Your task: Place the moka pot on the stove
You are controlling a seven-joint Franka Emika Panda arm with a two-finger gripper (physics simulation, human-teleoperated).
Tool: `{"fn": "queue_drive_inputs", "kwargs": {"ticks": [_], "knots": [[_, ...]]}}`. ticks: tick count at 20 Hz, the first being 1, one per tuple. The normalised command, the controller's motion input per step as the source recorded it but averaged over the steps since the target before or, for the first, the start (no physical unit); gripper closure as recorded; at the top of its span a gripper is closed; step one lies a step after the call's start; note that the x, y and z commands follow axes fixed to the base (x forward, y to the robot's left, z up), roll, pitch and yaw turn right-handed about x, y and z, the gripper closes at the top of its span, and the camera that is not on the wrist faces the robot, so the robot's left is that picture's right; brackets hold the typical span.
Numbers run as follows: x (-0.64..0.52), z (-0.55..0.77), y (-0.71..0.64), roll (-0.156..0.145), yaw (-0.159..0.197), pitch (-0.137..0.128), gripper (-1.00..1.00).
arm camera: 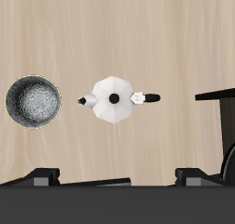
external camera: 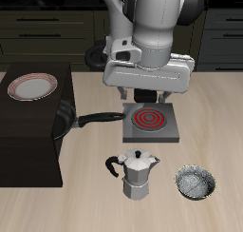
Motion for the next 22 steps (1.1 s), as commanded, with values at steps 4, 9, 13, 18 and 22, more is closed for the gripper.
{"fn": "queue_drive_inputs", "kwargs": {"ticks": [4,9,13,18,22], "knots": [[0.16,-0.28,0.03,0.003,-0.002,0.017,-1.00],[0.10,-0.26,0.04,-0.003,0.016,0.006,-1.00],[0.03,-0.21,0.02,-0.011,0.003,-0.016,-1.00],[0.00,-0.17,-0.01,0.000,0.004,-0.039,-1.00],[0.04,-0.25,-0.04,-0.021,-0.007,-0.053,-1.00]]}}
